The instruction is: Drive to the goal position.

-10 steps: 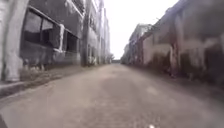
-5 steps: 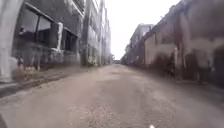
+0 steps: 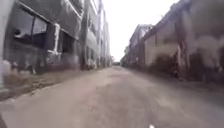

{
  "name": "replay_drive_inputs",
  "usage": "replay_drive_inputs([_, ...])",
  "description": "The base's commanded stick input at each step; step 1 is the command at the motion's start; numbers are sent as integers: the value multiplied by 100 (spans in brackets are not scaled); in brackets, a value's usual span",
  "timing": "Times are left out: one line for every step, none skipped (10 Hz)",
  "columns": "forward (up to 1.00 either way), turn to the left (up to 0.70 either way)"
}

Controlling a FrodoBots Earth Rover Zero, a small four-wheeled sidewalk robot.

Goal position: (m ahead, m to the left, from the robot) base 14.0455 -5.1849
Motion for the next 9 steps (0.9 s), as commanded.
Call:
replay_drive_inputs([50,0])
replay_drive_inputs([50,0])
replay_drive_inputs([50,0])
replay_drive_inputs([50,0])
replay_drive_inputs([50,0])
replay_drive_inputs([50,0])
replay_drive_inputs([50,0])
replay_drive_inputs([50,0])
replay_drive_inputs([50,0])
